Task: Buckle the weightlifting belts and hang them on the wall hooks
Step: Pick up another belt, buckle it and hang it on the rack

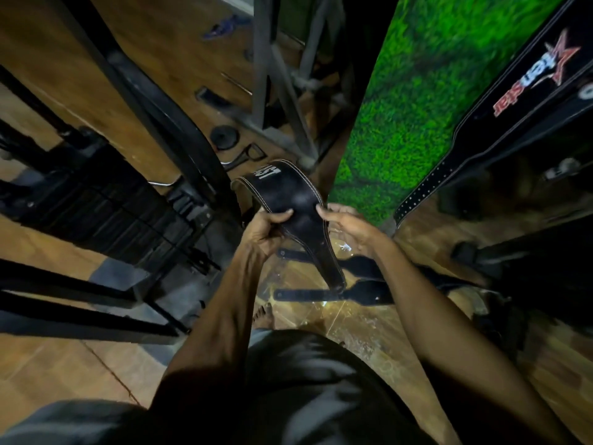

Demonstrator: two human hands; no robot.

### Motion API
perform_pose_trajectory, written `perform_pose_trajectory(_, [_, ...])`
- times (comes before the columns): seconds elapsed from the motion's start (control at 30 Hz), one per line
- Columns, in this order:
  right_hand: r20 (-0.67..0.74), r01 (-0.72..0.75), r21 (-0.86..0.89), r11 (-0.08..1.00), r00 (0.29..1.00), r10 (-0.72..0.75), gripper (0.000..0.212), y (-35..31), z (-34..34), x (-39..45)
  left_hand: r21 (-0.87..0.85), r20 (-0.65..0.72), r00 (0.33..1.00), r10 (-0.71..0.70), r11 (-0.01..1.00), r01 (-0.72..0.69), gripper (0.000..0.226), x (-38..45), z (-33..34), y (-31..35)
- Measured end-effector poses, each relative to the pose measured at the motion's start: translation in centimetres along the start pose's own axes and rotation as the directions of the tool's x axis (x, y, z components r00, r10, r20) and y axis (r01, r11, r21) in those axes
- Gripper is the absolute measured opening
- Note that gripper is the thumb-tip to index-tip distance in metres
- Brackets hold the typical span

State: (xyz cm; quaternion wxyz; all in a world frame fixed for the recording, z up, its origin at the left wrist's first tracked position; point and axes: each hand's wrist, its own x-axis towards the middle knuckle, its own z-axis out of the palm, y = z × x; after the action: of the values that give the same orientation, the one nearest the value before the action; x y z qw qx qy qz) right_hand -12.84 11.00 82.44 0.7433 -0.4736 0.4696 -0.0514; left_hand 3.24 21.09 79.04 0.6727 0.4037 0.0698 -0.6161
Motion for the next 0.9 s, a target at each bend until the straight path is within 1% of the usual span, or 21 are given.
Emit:
perform_pose_trajectory(0.07, [0.0,0.096,0.039,0.995,0.995,-0.096,0.013,-2.7,0.8,0.7,0.033,0.08,0.996,0.028,0.999,-0.03,0.044,-0.3,0.1,0.0])
perform_pose_trajectory(0.1, [0.006,0.157,0.032,0.987,0.988,-0.157,0.014,-3.9,1.2,0.7,0.037,0.128,0.992,0.024,0.999,-0.029,0.045,-0.3,0.1,0.2])
perform_pose_trajectory(0.13, [0.01,0.205,0.015,0.979,0.979,-0.205,0.022,-5.0,1.4,1.0,0.036,0.161,0.987,0.004,0.999,-0.01,0.047,-0.6,0.0,0.4])
perform_pose_trajectory(0.17, [0.028,0.24,0.0,0.971,0.97,-0.24,0.035,-6.1,1.8,0.9,0.035,0.203,0.979,-0.004,0.999,-0.004,0.049,-1.0,0.1,0.5])
perform_pose_trajectory(0.23, [0.078,0.269,-0.024,0.963,0.961,-0.267,0.057,-7.4,2.3,0.6,0.053,0.259,0.966,-0.026,0.999,0.012,0.05,-1.8,-0.5,0.6])
perform_pose_trajectory(0.3, [0.127,0.282,-0.033,0.959,0.953,-0.276,0.061,-7.6,2.3,0.3,0.014,0.252,0.967,-0.03,1.0,0.028,0.05,-2.6,-0.9,0.9])
perform_pose_trajectory(0.37, [0.137,0.283,-0.023,0.959,0.951,-0.278,0.062,-6.4,1.6,0.1,-0.12,0.21,0.978,0.016,0.993,0.009,0.066,-2.6,-1.2,2.0])
perform_pose_trajectory(0.4, [0.125,0.269,-0.025,0.963,0.956,-0.264,0.062,-5.8,1.3,-0.3,-0.195,0.18,0.983,0.045,0.981,-0.009,0.07,-2.6,-0.9,2.9])
perform_pose_trajectory(0.43, [0.121,0.256,-0.032,0.966,0.961,-0.25,0.061,-5.1,0.8,-0.7,-0.276,0.169,0.982,0.08,0.961,-0.031,0.064,-2.5,-0.2,3.8])
perform_pose_trajectory(0.47, [0.119,0.242,-0.035,0.97,0.964,-0.236,0.062,-4.4,0.3,-1.0,-0.278,0.148,0.985,0.085,0.96,-0.04,0.053,-2.3,0.4,4.6])
perform_pose_trajectory(0.5, [0.119,0.237,-0.031,0.971,0.966,-0.232,0.062,-3.8,-0.1,-1.1,-0.237,0.129,0.988,0.08,0.97,-0.048,0.05,-2.4,1.4,5.0])
perform_pose_trajectory(0.53, [0.107,0.224,-0.018,0.974,0.969,-0.221,0.062,-3.5,-0.4,-1.5,-0.172,0.117,0.988,0.102,0.982,-0.081,0.065,-2.5,2.1,5.1])
perform_pose_trajectory(0.57, [0.075,0.206,-0.008,0.979,0.976,-0.204,0.062,-3.1,-0.7,-1.4,-0.122,0.123,0.987,0.108,0.988,-0.093,0.085,-2.6,2.7,4.9])
perform_pose_trajectory(0.6, [0.043,0.199,0.008,0.98,0.979,-0.2,0.062,-2.9,-0.8,-1.5,-0.103,0.146,0.98,0.138,0.987,-0.124,0.094,-2.8,3.4,4.6])
perform_pose_trajectory(0.67, [-0.024,0.193,0.006,0.981,0.981,-0.193,0.06,-2.6,-1.4,-1.6,-0.078,0.163,0.971,0.173,0.984,-0.162,0.092,-2.6,4.1,3.9])
perform_pose_trajectory(0.73, [-0.049,0.204,0.049,0.978,0.978,-0.201,0.056,-3.0,-1.8,-2.1,-0.051,0.255,0.953,0.161,0.987,-0.154,0.092,-2.9,4.5,3.6])
perform_pose_trajectory(0.77, [-0.038,0.214,0.092,0.973,0.977,-0.211,0.055,-3.4,-1.8,-2.4,-0.04,0.314,0.937,0.152,0.988,-0.147,0.093,-2.8,4.3,3.4])
perform_pose_trajectory(0.83, [-0.006,0.237,0.15,0.96,0.971,-0.239,0.052,-4.8,-1.2,-2.9,0.018,0.392,0.907,0.152,0.985,-0.173,0.086,-3.0,4.2,3.1])
perform_pose_trajectory(0.87, [0.019,0.262,0.161,0.952,0.963,-0.268,0.05,-5.6,-0.8,-2.9,0.048,0.417,0.896,0.15,0.981,-0.186,0.086,-3.1,4.1,2.9])
perform_pose_trajectory(0.9, [0.038,0.291,0.166,0.942,0.953,-0.301,0.048,-6.4,-0.2,-3.2,0.078,0.434,0.891,0.132,0.98,-0.183,0.092,-3.3,4.0,2.9])
